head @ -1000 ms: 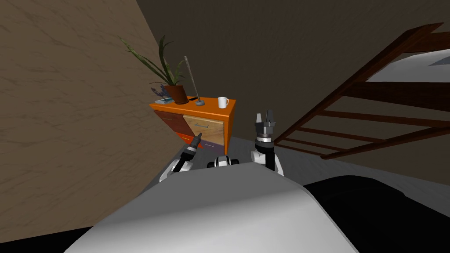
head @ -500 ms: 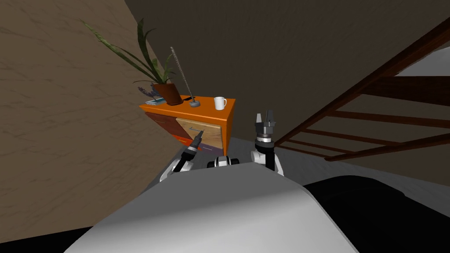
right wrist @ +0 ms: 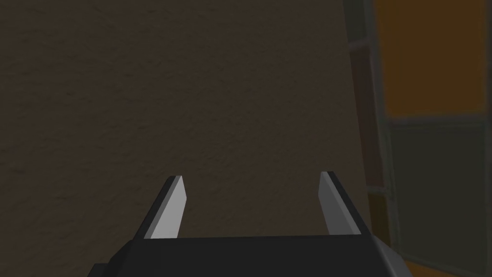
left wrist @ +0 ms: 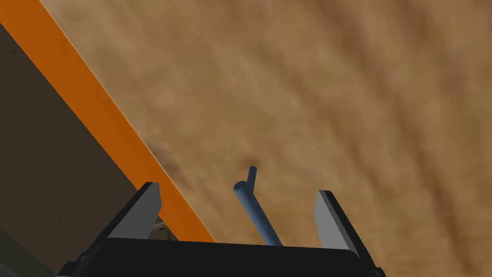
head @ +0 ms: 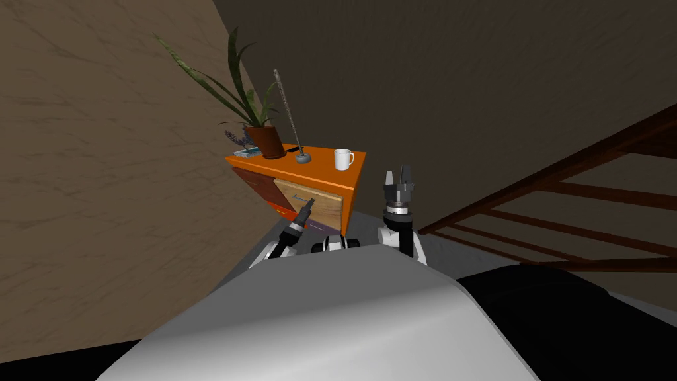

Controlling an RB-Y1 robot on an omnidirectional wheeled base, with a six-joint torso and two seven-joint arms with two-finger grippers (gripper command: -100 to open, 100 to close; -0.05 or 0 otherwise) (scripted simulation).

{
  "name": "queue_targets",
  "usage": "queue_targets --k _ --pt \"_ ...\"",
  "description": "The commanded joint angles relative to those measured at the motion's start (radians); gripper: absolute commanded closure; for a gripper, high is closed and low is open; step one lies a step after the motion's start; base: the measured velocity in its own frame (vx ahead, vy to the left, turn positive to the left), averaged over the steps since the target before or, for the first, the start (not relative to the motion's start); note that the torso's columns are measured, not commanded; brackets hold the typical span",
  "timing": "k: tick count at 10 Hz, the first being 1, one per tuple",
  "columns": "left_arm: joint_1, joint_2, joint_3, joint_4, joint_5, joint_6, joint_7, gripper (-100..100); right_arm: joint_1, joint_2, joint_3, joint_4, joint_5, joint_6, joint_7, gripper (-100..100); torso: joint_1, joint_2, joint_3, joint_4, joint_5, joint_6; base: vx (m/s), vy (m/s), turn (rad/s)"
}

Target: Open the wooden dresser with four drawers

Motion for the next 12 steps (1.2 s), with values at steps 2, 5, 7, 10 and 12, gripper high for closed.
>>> queue_targets --k 2,5,7,10,12 --pt "-0.011 0.002 0.039 0.044 0.014 -0.024 0.011 100 -0.001 0.0 0.0 0.0 0.0 0.0 0.0 0 -0.001 0.006 0.004 0.002 0.0 0.0 -0.068 -0.013 -0.169" --pt "-0.042 0.018 0.111 0.109 0.044 -0.05 0.039 100 -0.001 0.0 0.0 0.0 0.0 0.0 0.0 0 -0.001 0.001 0.001 -0.001 0.0 0.001 -0.135 -0.03 -0.163" --pt "-0.052 0.016 0.118 0.126 0.046 -0.059 0.04 100 -0.001 0.0 0.0 0.0 0.0 0.0 0.0 0 -0.002 -0.003 -0.001 -0.002 0.0 0.002 -0.089 -0.015 -0.083" --pt "-0.033 0.016 0.101 0.063 0.041 0.0 0.037 100 0.0 0.0 0.0 0.0 0.0 0.0 0.0 0 0.002 0.001 0.001 0.001 0.0 0.0 -0.086 0.071 0.032" --pt "-0.027 0.015 0.096 0.058 0.04 0.004 0.036 100 0.0 0.0 0.0 0.0 0.0 0.0 0.0 0 0.003 0.002 0.002 0.002 0.0 -0.002 -0.079 0.063 0.01"
